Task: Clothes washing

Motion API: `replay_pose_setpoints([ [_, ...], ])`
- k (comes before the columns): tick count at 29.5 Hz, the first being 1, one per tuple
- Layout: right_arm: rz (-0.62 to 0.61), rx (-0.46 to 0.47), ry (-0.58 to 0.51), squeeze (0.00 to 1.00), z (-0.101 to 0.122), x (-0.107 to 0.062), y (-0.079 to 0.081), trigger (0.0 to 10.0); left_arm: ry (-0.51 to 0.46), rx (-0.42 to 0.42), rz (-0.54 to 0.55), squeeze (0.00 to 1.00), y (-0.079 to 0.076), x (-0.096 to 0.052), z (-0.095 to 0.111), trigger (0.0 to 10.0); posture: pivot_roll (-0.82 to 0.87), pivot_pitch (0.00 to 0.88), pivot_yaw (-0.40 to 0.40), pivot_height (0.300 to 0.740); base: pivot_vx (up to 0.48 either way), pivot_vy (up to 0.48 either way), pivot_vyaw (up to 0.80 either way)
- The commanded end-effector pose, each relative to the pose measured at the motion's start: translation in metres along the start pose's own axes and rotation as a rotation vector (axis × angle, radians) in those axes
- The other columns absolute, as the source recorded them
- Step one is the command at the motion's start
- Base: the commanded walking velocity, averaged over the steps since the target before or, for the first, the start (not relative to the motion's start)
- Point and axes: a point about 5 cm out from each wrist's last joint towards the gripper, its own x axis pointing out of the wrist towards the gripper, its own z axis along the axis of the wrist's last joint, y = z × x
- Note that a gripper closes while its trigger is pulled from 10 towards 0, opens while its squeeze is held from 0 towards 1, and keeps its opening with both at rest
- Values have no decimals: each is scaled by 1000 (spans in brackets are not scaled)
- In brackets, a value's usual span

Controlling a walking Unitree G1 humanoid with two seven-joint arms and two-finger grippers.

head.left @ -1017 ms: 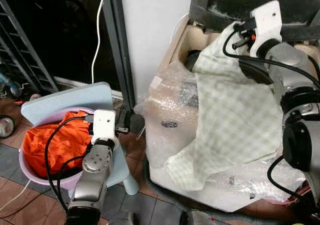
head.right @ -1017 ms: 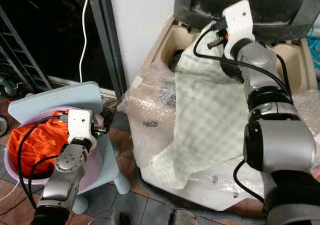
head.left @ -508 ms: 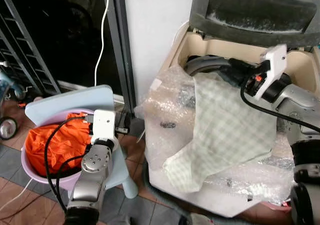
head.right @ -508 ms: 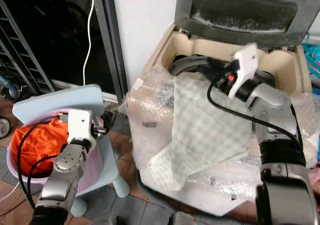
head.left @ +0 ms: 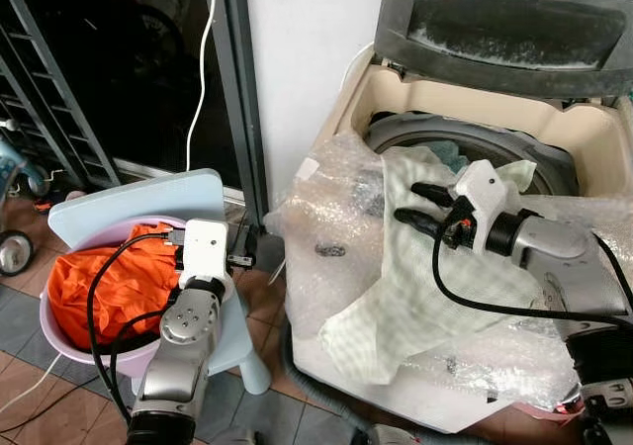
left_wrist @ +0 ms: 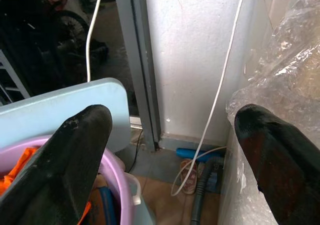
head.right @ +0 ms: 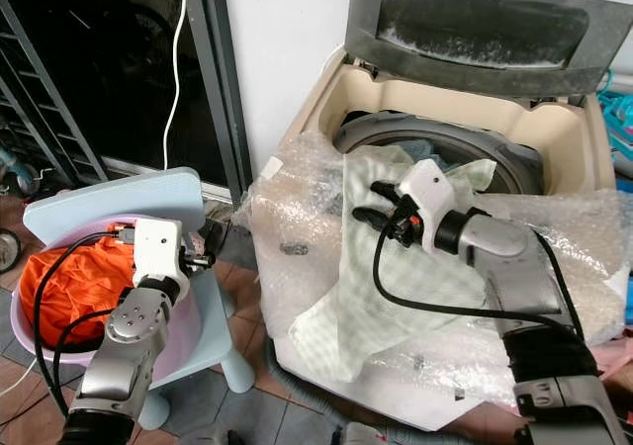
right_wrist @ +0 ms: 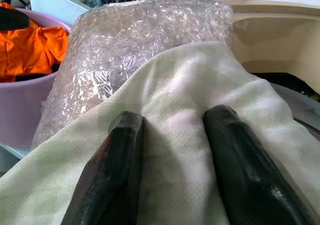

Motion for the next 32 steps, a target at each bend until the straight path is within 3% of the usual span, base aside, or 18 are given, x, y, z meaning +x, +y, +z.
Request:
replay_pose_setpoints([
  [1,49,47,114,0,-24,4,17,0,-6,1,-2,0,1,-1,3,10000,-56,3,12,740,0,0,0],
  [8,64,44,142,0,-30,7,19,0,2,0,-5,0,-1,0,3,10000,-59,5,10,740,0,0,0],
  [13,134,4,171,0,-30,-5,12,0,7,-4,-3,0,-2,0,2,10000,-60,3,6,740,0,0,0],
  [16,118,-22,195,0,-29,-11,-1,0,10,-7,-1,0,-2,0,2,10000,-62,0,4,740,0,0,0],
  [21,-73,-97,235,0,-15,-27,-54,0,10,-7,1,0,-3,2,2,10000,-63,0,3,740,0,0,0],
  [31,-236,-108,136,0,28,-32,-101,0,2,-6,8,0,-3,3,3,10000,-58,0,-2,740,0,0,0],
  [32,-254,-101,121,0,32,-31,-104,2549,2,-6,11,0,-3,3,3,10000,-56,0,-9,740,0,0,0],
])
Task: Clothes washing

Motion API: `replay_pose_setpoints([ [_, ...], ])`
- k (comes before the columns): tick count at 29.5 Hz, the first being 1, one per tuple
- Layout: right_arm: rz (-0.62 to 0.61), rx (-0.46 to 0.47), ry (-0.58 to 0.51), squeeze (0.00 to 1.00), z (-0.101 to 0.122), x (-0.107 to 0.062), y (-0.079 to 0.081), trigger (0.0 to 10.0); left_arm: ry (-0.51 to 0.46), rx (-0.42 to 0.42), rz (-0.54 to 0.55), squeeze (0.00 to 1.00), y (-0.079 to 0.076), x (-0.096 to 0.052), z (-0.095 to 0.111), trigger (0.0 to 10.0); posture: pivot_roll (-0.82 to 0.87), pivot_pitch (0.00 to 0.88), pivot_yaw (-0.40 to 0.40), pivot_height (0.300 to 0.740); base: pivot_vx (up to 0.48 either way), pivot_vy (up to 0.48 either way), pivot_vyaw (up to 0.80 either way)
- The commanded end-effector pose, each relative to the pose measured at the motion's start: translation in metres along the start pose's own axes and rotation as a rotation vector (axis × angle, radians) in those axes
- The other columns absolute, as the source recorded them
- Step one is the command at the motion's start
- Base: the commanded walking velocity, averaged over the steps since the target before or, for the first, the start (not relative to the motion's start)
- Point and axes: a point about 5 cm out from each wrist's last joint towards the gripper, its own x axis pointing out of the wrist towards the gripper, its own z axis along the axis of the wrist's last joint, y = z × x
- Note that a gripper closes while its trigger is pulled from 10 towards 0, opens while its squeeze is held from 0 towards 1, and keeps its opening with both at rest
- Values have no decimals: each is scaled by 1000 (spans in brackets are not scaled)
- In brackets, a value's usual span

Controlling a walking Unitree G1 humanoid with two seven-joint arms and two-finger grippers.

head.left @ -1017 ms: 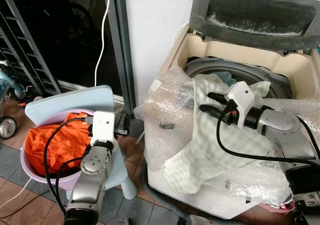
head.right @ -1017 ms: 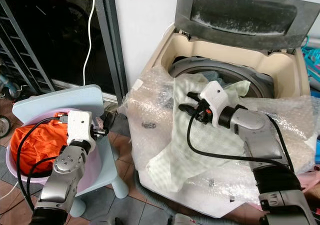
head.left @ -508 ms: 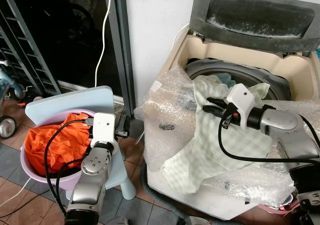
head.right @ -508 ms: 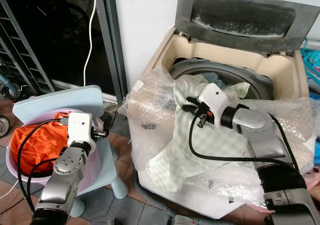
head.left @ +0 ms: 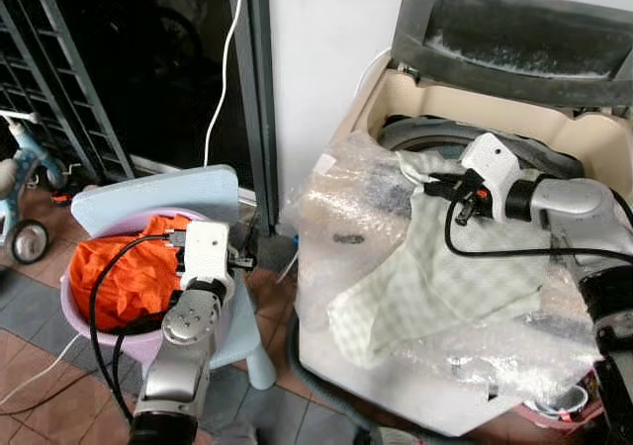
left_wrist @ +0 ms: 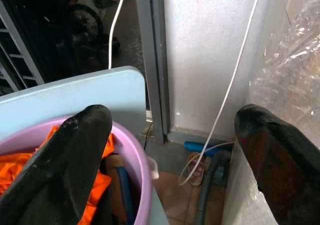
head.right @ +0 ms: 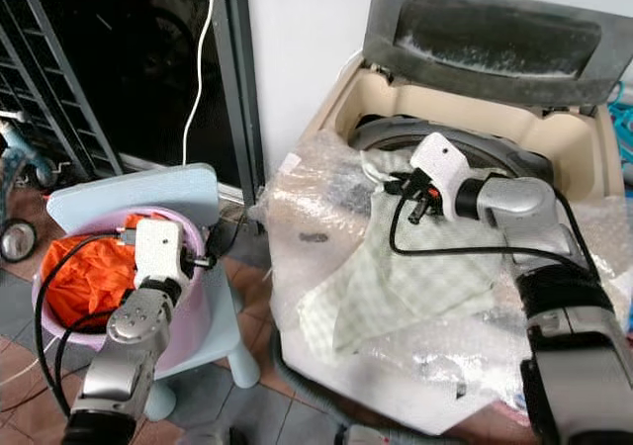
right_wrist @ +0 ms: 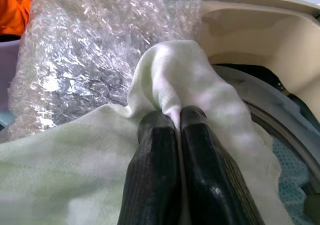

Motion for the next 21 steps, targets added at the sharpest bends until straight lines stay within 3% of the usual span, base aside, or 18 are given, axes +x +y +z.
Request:
replay_pose_setpoints([
  [1,-196,6,-22,0,10,-26,-36,2549,-5,1,8,0,0,1,1,10000,-56,0,-9,740,0,0,0],
  [2,-201,23,-32,0,11,-26,-37,9451,-5,1,10,0,0,1,1,10000,-56,0,-9,740,0,0,0],
  [3,-201,33,-38,0,12,-25,-37,10000,-5,0,12,0,0,1,1,10000,-55,0,-11,740,0,0,0],
  [6,-170,32,-58,0,11,-22,-33,10000,-5,0,13,0,0,1,1,10000,-53,0,-14,740,0,0,0],
  [7,-136,39,-99,1000,12,-20,-28,10000,-6,-1,16,0,0,0,1,10000,-52,0,-15,740,0,0,0],
  [9,-172,31,-109,1000,11,-18,-28,10000,-4,-2,20,0,0,0,0,10000,-53,0,-14,740,0,0,0],
  [11,-288,-14,-83,1000,9,-19,-34,10000,-3,-3,20,0,0,0,0,10000,-56,0,-13,740,0,0,0],
  [14,-471,24,-121,1000,11,-25,-47,10000,-2,-4,14,0,0,0,0,10000,-62,0,-7,740,0,0,0],
  [16,-527,17,-143,1000,14,-29,-52,10000,-2,-4,12,0,-1,0,0,10000,-64,0,-3,740,0,0,0],
  [18,-540,6,-157,1000,16,-32,-53,10000,0,-3,11,0,-1,0,0,10000,-63,0,-3,740,0,0,0],
  [20,-476,19,-180,1000,17,-31,-49,10000,-1,-2,10,0,-1,1,0,10000,-63,0,-3,740,0,0,0],
  [21,-327,7,-229,565,20,-31,-38,10000,-1,-2,10,0,-1,0,0,10000,-63,0,-3,740,0,0,0],
])
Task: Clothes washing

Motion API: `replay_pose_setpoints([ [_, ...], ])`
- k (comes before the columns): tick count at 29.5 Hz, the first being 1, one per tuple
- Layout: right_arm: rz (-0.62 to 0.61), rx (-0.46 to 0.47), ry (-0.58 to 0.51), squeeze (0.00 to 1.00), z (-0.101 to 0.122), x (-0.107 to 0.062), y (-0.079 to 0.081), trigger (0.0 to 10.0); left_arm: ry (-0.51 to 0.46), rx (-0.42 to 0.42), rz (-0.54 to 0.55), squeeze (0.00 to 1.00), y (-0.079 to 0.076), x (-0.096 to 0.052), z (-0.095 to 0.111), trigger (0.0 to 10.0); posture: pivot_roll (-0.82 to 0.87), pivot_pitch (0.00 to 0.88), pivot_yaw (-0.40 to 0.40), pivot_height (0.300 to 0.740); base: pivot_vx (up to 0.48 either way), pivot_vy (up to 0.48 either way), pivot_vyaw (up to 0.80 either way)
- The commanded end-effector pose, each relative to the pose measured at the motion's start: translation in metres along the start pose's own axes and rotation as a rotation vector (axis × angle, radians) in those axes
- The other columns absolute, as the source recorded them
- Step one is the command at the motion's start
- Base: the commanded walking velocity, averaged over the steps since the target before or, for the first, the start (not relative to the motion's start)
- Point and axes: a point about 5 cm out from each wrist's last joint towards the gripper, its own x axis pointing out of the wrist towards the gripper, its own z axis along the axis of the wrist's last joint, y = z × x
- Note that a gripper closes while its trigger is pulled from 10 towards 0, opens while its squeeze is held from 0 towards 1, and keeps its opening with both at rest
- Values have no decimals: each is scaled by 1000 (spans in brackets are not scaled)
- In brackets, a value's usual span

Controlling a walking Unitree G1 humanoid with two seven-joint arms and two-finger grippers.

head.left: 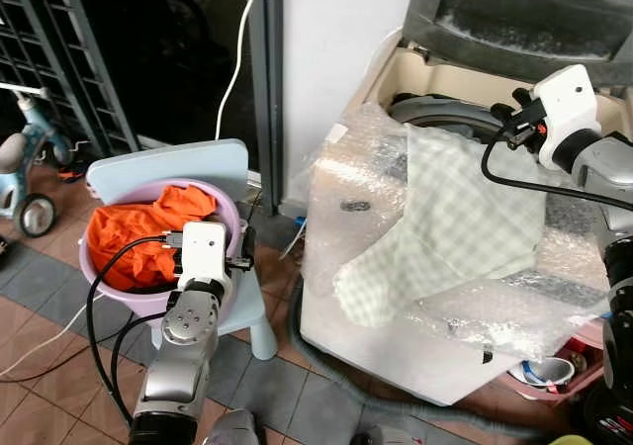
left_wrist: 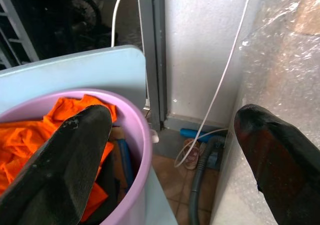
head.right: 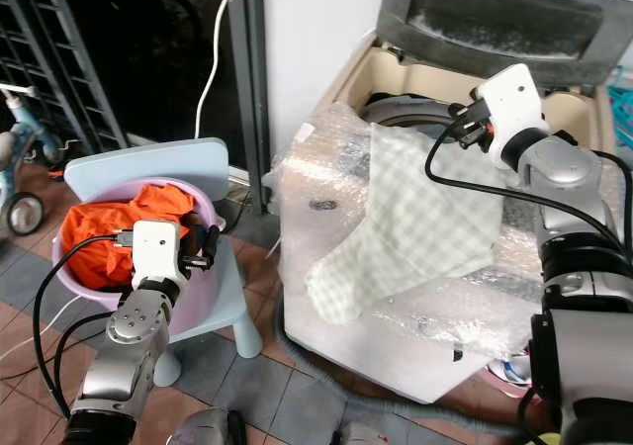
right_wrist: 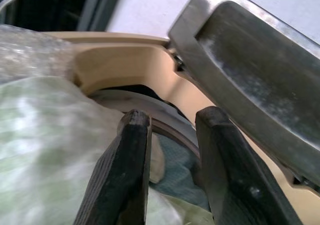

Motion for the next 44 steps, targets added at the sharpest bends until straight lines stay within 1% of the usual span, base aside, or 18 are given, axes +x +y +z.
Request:
replay_pose_setpoints([
  [1,223,-12,-63,0,8,-11,13,10000,-9,5,-4,0,0,1,3,10000,-64,0,-7,740,0,0,0],
  [4,274,-15,-46,0,4,-17,17,10000,-8,5,0,0,1,1,3,10000,-64,0,-7,740,0,0,0],
  [8,457,15,34,0,-18,-39,41,10000,-5,3,-4,0,1,0,2,10000,-80,0,0,740,0,0,0],
  [9,481,12,56,0,-26,-44,50,10000,-6,4,-11,0,0,1,2,10000,-83,0,5,740,0,0,0],
  [11,469,7,57,0,-30,-44,56,10000,-8,5,-17,0,-1,2,3,10000,-86,0,10,740,0,0,0],
  [12,451,-8,55,706,-33,-43,60,10000,-9,6,-22,0,-2,2,3,10000,-88,0,13,740,0,0,0],
  [13,435,-21,49,1000,-34,-42,64,10000,-10,7,-25,0,-2,2,4,10000,-88,0,13,740,0,0,0],
  [14,371,-72,29,1000,-38,-38,76,10000,-11,9,-32,0,-4,3,4,10000,-89,0,16,740,0,0,0],
  [15,355,-89,21,1000,-39,-37,80,10000,-12,10,-33,0,-4,3,4,10000,-87,0,16,740,0,0,0],
  [18,248,-90,33,1000,-46,-34,95,10000,-12,9,-34,0,-4,3,5,10000,-82,0,13,740,0,0,0],
  [19,221,-95,37,918,-48,-34,98,10000,-12,9,-34,0,-4,3,5,10000,-81,0,13,740,0,0,0],
  [20,206,-92,46,918,-50,-33,101,10000,-13,10,-34,0,-4,3,5,10000,-81,0,13,740,0,0,0],
  [21,177,-85,67,322,-57,-33,108,8745,-13,10,-32,0,-4,3,5,10000,-76,0,10,740,0,0,0],
  [22,169,-86,75,67,-60,-33,110,3294,-12,10,-31,0,-4,3,5,10000,-76,0,10,740,0,0,0],
  [23,165,-88,78,0,-61,-33,112,0,-12,10,-30,0,-4,3,5,10000,-73,0,10,740,0,0,0],
  [29,105,-42,54,0,-62,-32,113,0,-11,9,-21,0,-2,1,4,10000,-74,0,6,740,0,0,0],
  [37,30,22,60,0,-64,-35,95,0,-10,4,-21,0,-3,2,4,10000,-82,0,4,740,0,0,0],
  [44,33,38,48,0,-61,-31,90,0,-10,4,-19,0,-3,2,4,10000,-80,0,4,740,0,0,0],
])
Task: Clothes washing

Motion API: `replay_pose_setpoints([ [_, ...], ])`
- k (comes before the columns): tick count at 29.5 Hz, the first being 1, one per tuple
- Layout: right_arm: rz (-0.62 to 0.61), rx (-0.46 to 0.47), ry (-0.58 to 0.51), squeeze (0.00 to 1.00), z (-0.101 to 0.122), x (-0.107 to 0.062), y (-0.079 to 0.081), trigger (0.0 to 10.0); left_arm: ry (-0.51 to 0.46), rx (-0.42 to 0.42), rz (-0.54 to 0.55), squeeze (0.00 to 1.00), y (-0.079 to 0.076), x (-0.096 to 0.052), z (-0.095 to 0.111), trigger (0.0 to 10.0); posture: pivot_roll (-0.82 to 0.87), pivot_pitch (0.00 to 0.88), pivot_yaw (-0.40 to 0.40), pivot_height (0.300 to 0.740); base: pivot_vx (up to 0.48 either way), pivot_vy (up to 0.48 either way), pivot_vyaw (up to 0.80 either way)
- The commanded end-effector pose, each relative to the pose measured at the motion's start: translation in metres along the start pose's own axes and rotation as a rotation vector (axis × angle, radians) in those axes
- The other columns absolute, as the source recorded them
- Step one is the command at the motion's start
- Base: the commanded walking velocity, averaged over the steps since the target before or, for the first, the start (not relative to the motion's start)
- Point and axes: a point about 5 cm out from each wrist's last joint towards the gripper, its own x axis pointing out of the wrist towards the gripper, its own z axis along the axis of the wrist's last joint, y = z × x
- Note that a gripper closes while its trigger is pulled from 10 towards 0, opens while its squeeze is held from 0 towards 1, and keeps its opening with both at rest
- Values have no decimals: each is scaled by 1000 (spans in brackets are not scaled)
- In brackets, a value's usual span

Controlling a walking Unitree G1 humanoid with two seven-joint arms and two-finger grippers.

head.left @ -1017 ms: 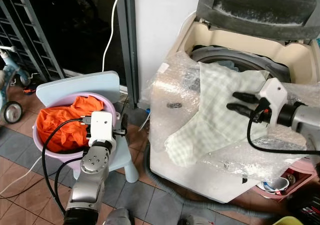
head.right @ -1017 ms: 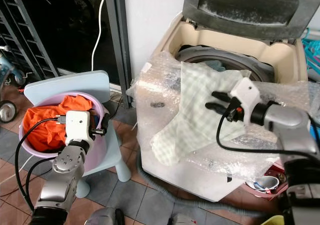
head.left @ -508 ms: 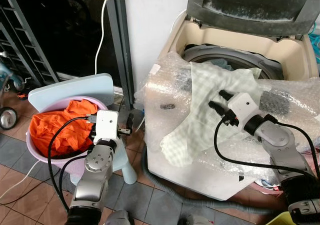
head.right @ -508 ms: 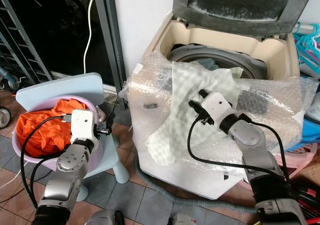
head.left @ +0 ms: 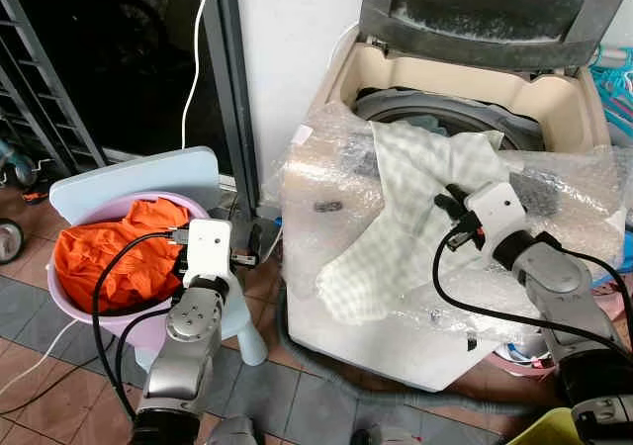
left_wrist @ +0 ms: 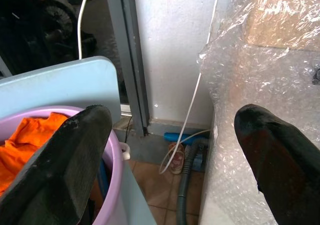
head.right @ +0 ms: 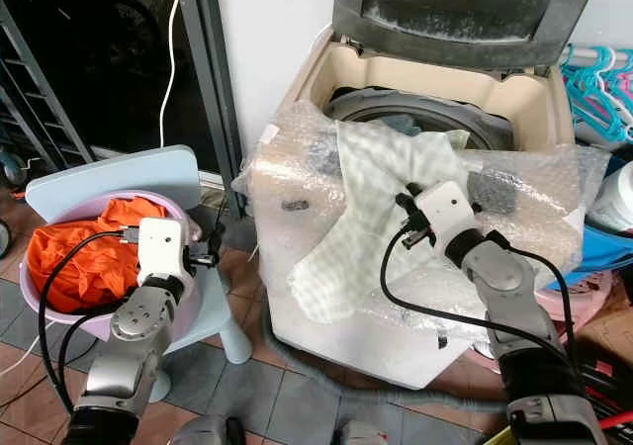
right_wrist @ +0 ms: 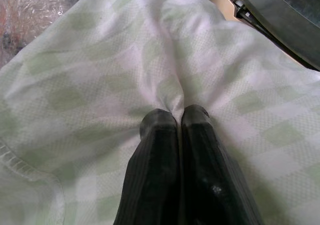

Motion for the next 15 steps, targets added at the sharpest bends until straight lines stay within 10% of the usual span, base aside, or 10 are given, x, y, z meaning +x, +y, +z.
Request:
replay_pose_setpoints([
  [1,-32,24,13,0,1,0,-13,0,0,3,4,0,0,0,1,10000,-76,0,3,740,0,0,0],
  [7,40,-9,-76,0,34,16,-28,0,-4,5,10,0,1,2,2,10000,-76,0,1,740,0,0,0],
  [15,-279,-207,-409,0,186,50,-120,0,-22,7,10,0,0,9,7,10000,-78,0,1,740,0,0,0],
])
